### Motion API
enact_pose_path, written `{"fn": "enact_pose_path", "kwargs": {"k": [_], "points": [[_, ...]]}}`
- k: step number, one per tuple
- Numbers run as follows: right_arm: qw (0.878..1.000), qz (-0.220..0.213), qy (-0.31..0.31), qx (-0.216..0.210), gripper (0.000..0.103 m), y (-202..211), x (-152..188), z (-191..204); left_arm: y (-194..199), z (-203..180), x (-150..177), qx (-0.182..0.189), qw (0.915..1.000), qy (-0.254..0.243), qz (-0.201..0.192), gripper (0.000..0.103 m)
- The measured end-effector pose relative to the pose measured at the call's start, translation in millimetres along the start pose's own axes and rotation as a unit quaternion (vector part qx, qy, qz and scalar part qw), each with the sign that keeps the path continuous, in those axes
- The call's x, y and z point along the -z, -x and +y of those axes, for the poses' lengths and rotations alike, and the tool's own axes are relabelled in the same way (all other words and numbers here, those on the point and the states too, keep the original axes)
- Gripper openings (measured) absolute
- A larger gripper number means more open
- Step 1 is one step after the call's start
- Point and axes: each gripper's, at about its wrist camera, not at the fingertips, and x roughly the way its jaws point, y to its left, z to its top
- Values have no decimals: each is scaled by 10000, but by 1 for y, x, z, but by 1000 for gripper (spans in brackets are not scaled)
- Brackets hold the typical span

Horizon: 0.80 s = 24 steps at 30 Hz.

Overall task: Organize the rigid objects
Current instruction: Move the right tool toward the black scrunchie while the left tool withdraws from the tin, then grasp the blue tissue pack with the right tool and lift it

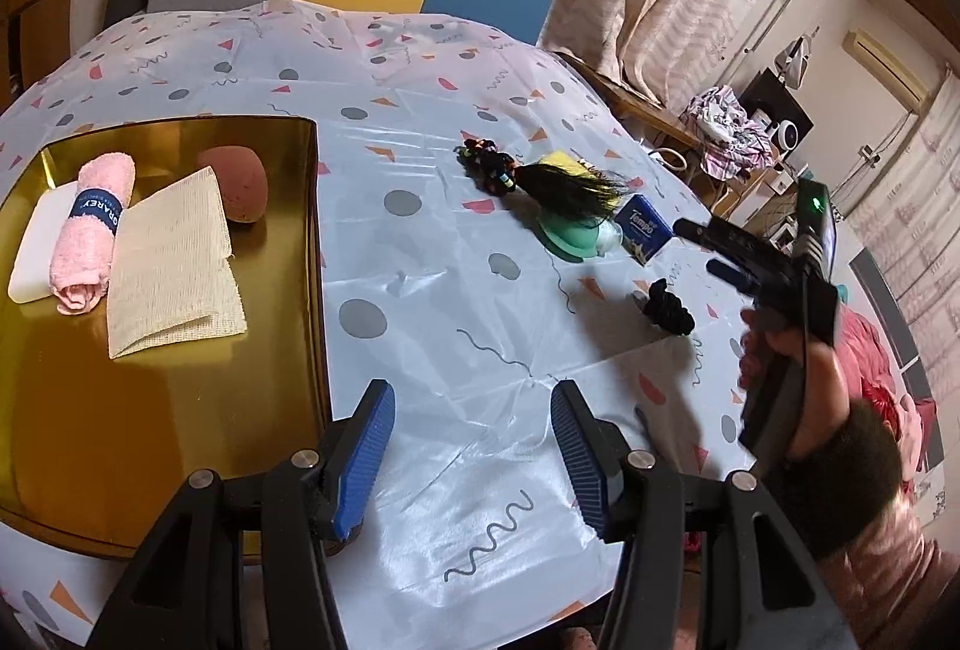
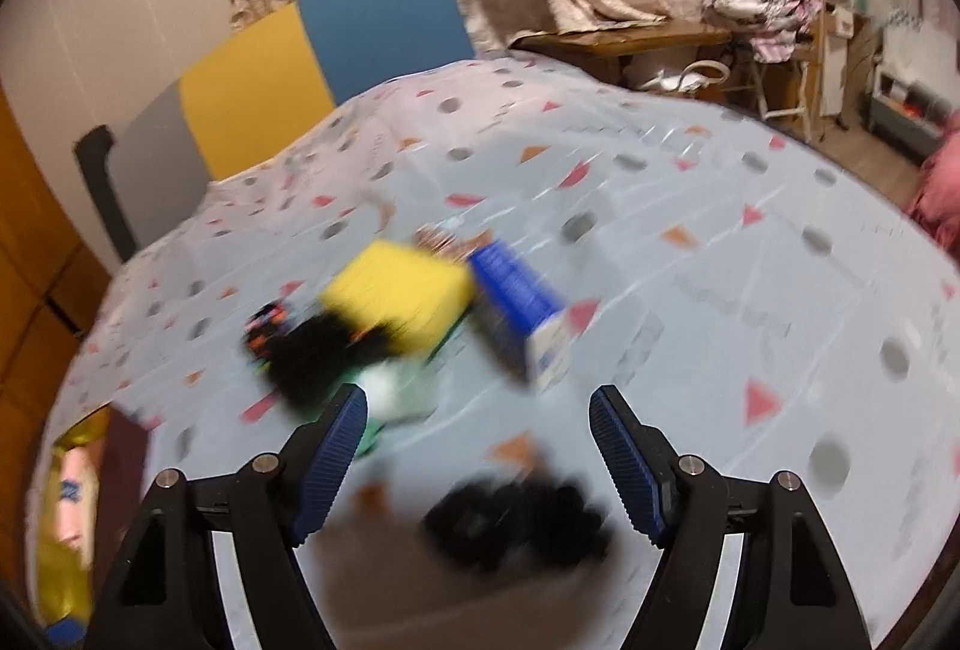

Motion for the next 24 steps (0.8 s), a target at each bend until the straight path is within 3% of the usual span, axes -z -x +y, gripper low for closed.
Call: {"fn": "enact_pose_path", "kwargs": {"k": [5, 12, 15, 18, 20, 24], "points": [[9994, 163, 284, 88, 74, -43, -23, -9, -12, -5, -4, 3, 9999, 25, 134, 55], [9980, 519, 115, -331, 36, -89, -14, -27, -35, -20, -23, 4, 9996, -35, 288, 55], [9981, 391, 110, -472, 28, -89, -7, -31, -50, -28, -37, 97, 9993, 6, 367, 55], [9984, 267, 27, -507, 25, -84, -5, -35, -73, -34, -55, 137, 9986, 167, 484, 59], [9986, 218, -14, -480, 25, -83, -2, -37, -88, -36, -67, 78, 9977, 356, 566, 70], [9991, 114, 12, -404, 25, -82, -1, -36, -123, -34, -101, 170, 9947, 828, 589, 72]]}}
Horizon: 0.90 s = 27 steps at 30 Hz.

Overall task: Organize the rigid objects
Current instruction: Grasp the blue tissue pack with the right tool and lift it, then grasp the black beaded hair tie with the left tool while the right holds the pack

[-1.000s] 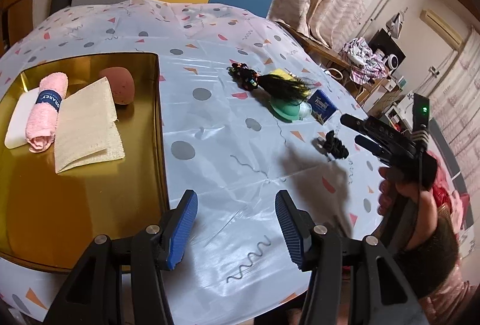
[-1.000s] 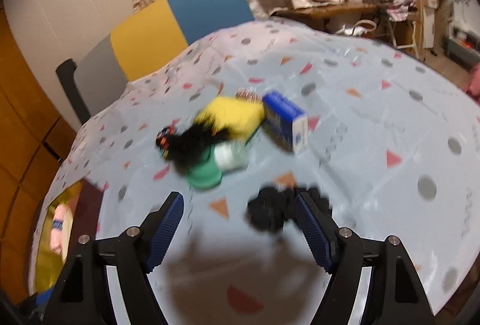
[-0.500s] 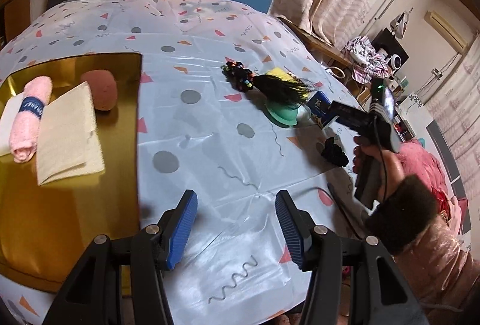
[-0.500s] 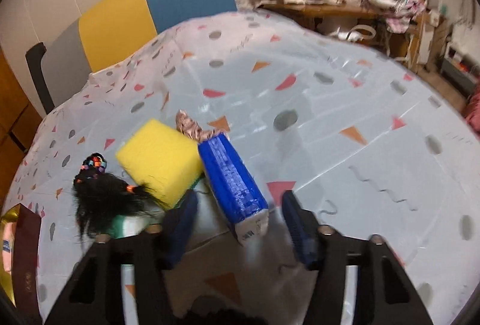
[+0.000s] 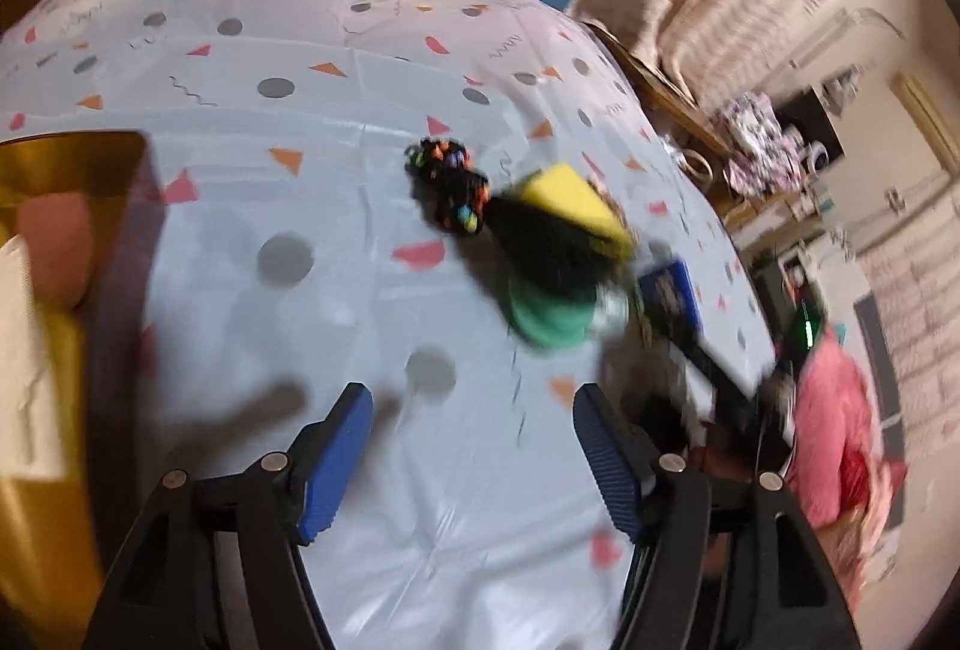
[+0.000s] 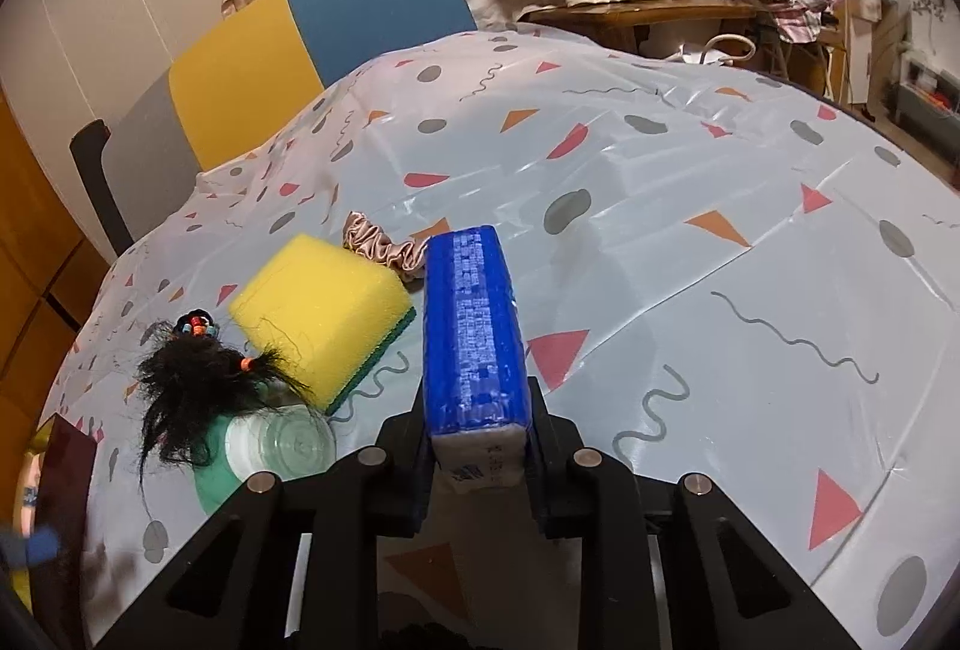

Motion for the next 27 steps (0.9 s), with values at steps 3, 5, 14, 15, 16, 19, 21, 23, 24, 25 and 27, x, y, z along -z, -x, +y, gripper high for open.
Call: {"fn": "enact_pose_path", "kwargs": {"k": [3, 5, 14, 15, 16, 19, 21, 23, 24, 25, 27], "points": [[10000, -42, 10, 50, 25, 0, 1, 0, -21, -2, -28, 41, 9997, 230, -85, 80], [10000, -66, -5, 55, 25, 1, 1, -1, -38, -4, -47, -36, 9993, 367, -95, 82], [9999, -97, -7, 40, 25, 1, 4, -2, -101, -9, -94, -645, 9972, 381, -1, 84], [10000, -90, -31, 25, 25, 1, 4, -3, -108, -9, -97, -696, 9968, 388, 28, 84], [10000, -77, -61, 3, 25, 0, 4, -5, -114, -9, -98, -677, 9969, 386, 61, 84], [9999, -79, -90, -22, 25, -1, 4, -6, -127, -11, -98, -780, 9965, 246, 151, 82], [9999, -85, -82, -15, 25, -1, 4, -6, -128, -16, -96, -812, 9967, -1, 25, 68], [9999, -86, -72, -10, 25, -1, 4, -6, -129, -19, -93, -800, 9965, -246, 38, 45], [9999, -85, -71, -9, 25, -2, 4, -6, -128, -19, -90, -796, 9964, -295, 12, 45], [9999, -78, -70, -5, 25, -2, 4, -6, -125, -17, -88, -754, 9967, -311, -28, 44], [9999, -83, -57, 7, 25, -2, 4, -5, -121, -13, -84, -708, 9971, -262, -71, 38]]}}
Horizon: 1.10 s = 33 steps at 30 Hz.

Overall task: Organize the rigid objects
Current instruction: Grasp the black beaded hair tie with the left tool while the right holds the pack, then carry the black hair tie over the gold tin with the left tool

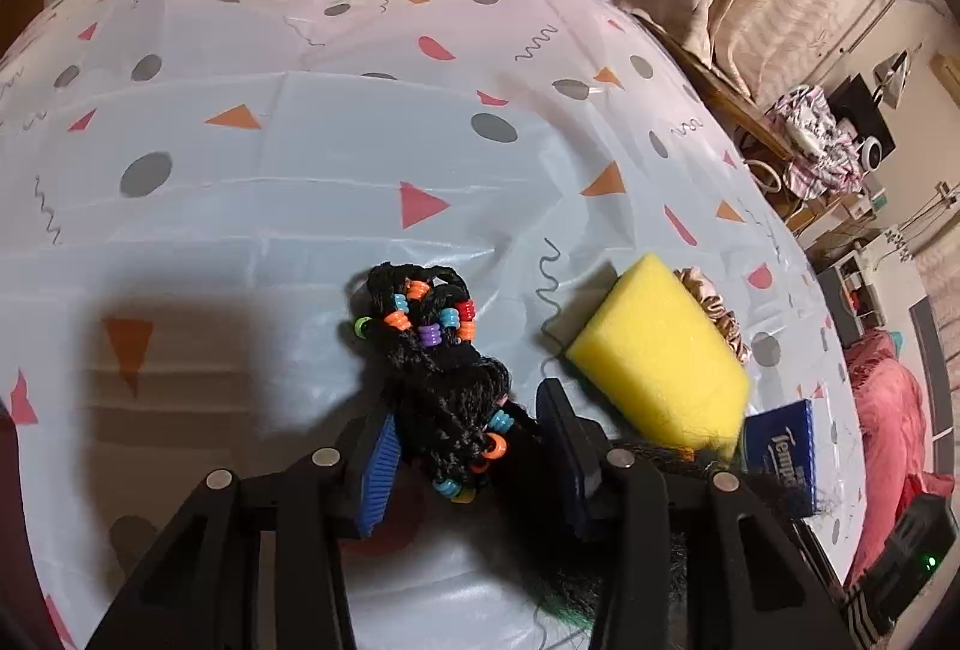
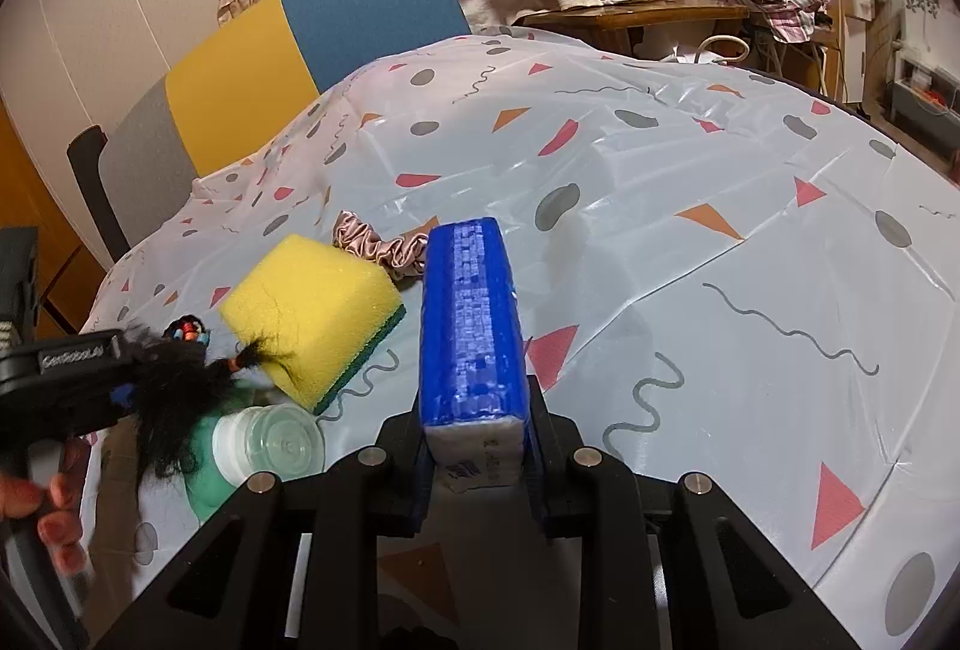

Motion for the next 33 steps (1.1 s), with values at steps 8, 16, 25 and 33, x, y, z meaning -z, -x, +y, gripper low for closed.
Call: {"fn": "enact_pose_path", "kwargs": {"k": [8, 16, 25, 33], "points": [[10000, 8, 35, 51, 25, -1, 0, 2, 40, 14, 30, 120, 9991, -237, -329, 32], [9996, 3, 163, 235, 25, -1, 0, 7, 85, 41, 70, 468, 9975, 169, -507, 31], [9983, -59, 310, 480, 25, 1, 1, 12, 148, 51, 115, 751, 9938, 25, -816, 31], [9946, -585, 564, 654, 25, 22, 4, 23, 202, 87, 143, 682, 9911, 110, -1136, 31]]}}
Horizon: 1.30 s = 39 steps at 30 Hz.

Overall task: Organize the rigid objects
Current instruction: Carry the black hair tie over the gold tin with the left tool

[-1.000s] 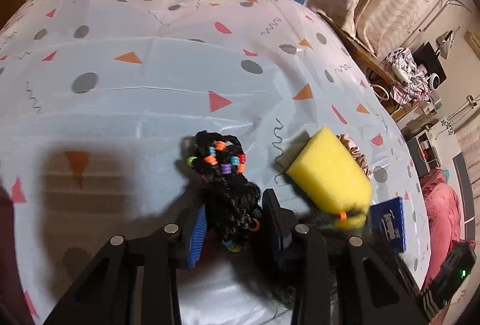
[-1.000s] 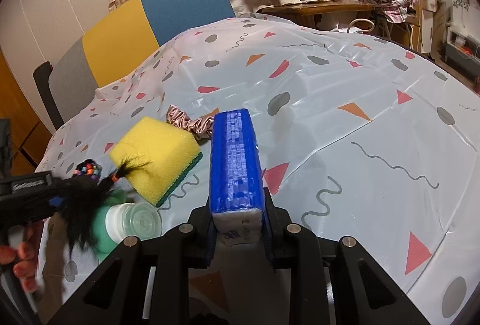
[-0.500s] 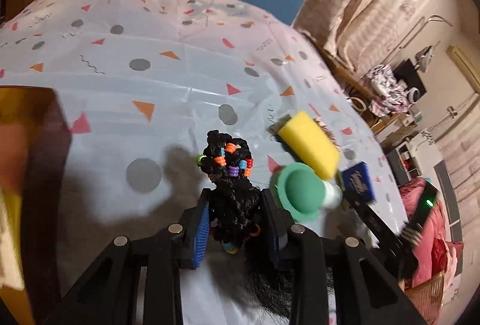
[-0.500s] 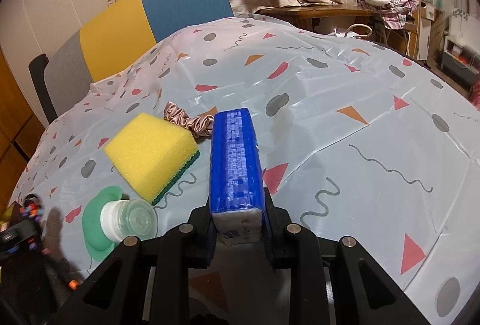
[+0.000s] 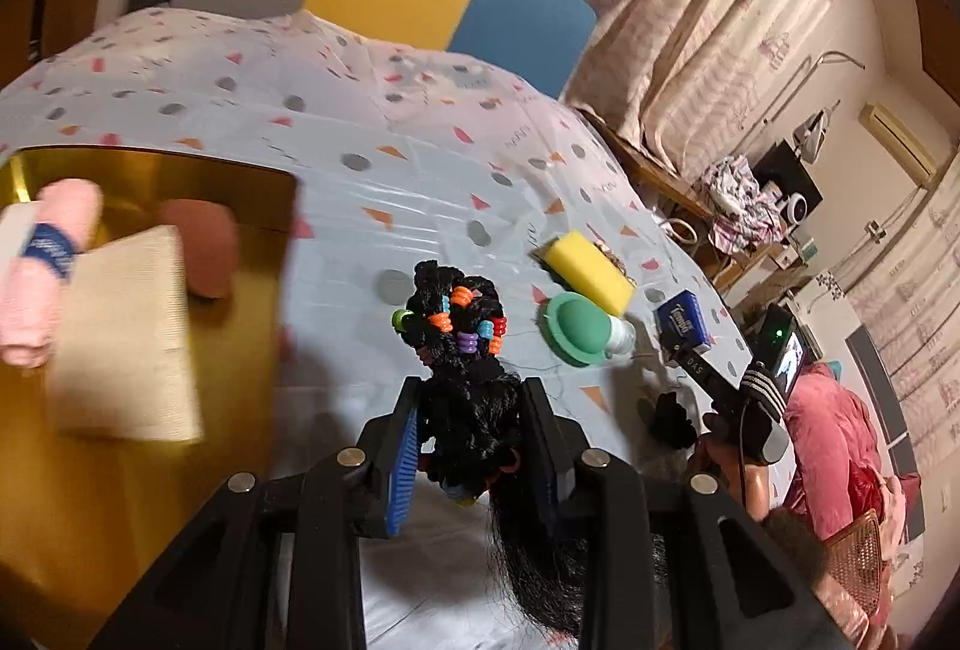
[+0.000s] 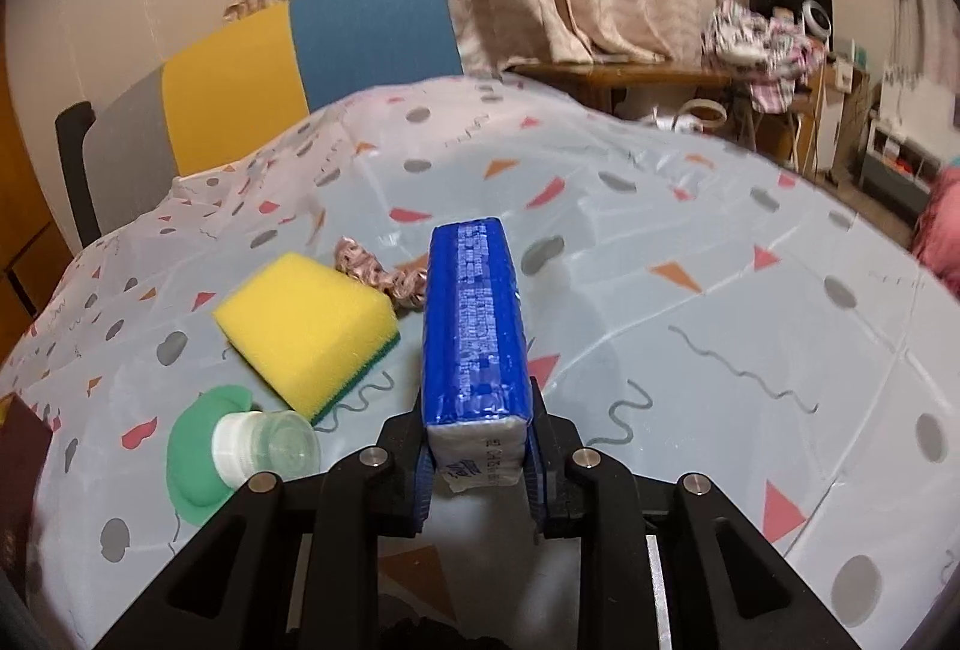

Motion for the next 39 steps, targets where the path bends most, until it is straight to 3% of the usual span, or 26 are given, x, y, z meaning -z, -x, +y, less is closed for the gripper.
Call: {"fn": "enact_pose_path", "kwargs": {"k": [10, 16, 20, 28, 30, 32, 35, 39], "points": [[9991, -179, 308, 226, 25, 13, -1, 13, 68, 82, 8, -462, 9955, 687, -469, 31], [9973, -234, 586, 376, 24, 27, -4, 22, 88, 139, 9, -832, 9873, 1222, -576, 31], [9974, -343, 582, 234, 24, 51, -7, 28, 90, 173, 6, -1191, 9823, 1366, -482, 31], [9966, -588, 270, -510, 24, 108, -14, 59, 88, 223, 8, -1825, 9707, 1559, -141, 32], [9950, -616, 322, -716, 24, 119, -11, 74, 92, 227, 8, -1909, 9689, 1570, -134, 37], [9928, -620, 375, -952, 24, 132, -6, 90, 97, 225, 6, -2027, 9673, 1509, -211, 51], [9886, -544, 438, -1333, 24, 145, 2, 115, 109, 215, 4, -2114, 9676, 1309, -430, 62], [9801, -318, 638, -1852, 24, 155, 15, 153, 125, 202, 8, -1977, 9706, 1173, -717, 62]]}}
